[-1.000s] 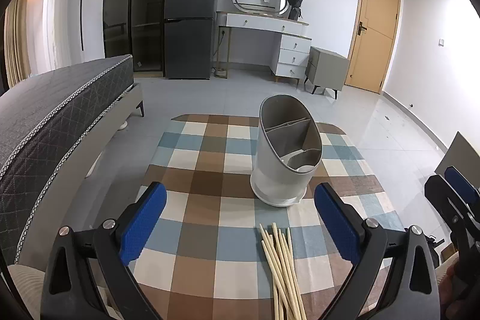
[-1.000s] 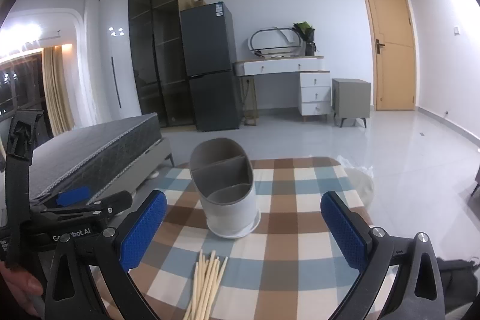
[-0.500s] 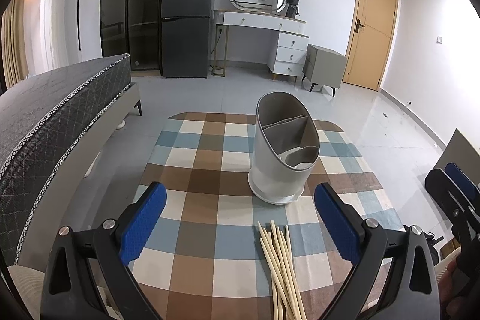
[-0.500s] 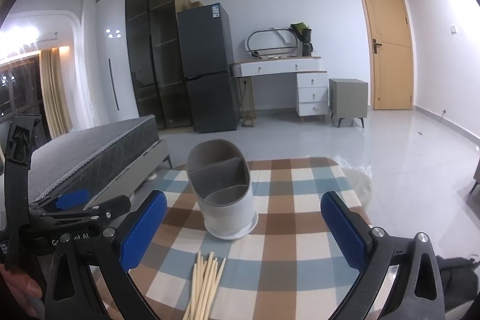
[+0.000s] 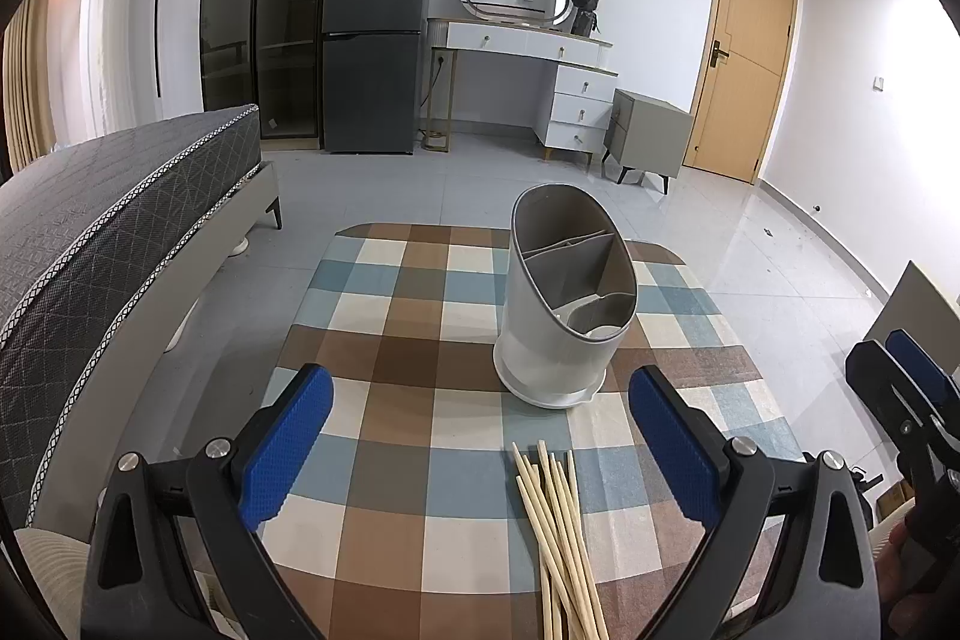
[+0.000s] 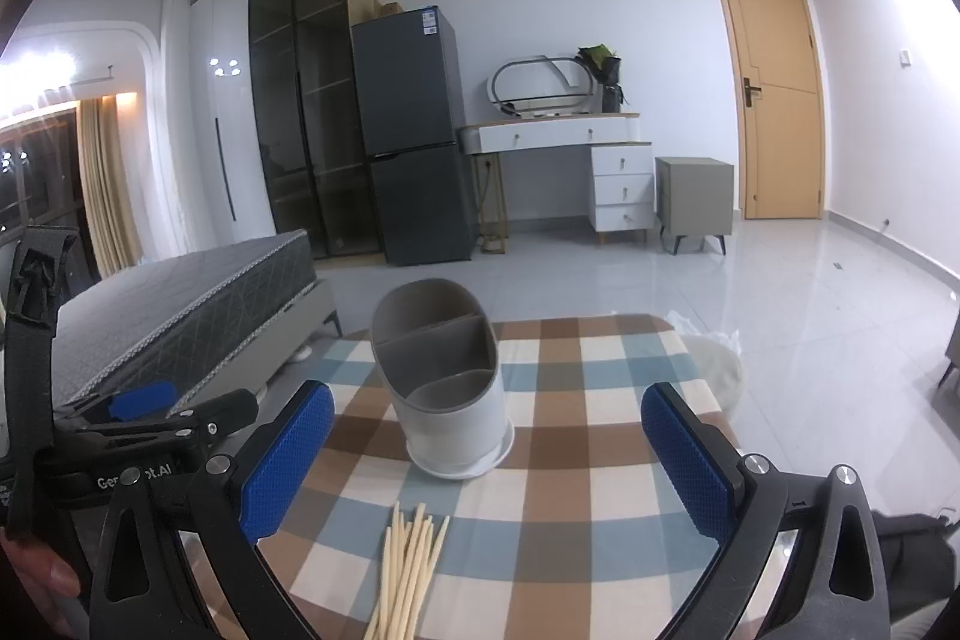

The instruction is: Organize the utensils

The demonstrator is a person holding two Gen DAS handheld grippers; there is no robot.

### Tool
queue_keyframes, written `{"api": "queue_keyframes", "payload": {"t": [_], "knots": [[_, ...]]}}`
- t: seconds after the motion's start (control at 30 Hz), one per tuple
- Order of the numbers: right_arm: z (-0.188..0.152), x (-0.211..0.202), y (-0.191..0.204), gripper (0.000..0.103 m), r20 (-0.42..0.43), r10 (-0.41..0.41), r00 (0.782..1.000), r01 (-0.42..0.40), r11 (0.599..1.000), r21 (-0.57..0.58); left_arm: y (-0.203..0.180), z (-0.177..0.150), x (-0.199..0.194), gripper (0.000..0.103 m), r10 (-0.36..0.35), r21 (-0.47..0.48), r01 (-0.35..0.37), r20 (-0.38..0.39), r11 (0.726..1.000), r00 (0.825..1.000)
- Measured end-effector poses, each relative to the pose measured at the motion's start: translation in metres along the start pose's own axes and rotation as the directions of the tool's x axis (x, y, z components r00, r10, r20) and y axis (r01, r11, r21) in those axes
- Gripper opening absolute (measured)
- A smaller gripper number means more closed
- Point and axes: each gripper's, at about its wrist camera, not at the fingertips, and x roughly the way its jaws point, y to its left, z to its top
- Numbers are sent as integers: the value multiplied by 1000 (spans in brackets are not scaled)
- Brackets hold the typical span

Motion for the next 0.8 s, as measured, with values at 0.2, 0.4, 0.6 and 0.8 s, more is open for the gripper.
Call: {"api": "queue_keyframes", "payload": {"t": [0.2,0.4,0.6,0.8], "knots": [[0,0,0,103,-1,0,1000,0,1000,1,0,0,-1,96,-1,-2,1,0,1000,1000],[-1,1,0,103,-3,1,1000,-1,1000,1,-1,-1,-1,96,-1,-5,1,-4,1000,1000],[-4,2,0,103,-11,0,1000,0,1000,3,3,0,1,96,-4,-18,3,-16,1000,1000],[-5,4,1,103,-18,-2,1000,3,1000,5,4,0,2,96,-9,-26,8,-23,1000,1000]]}}
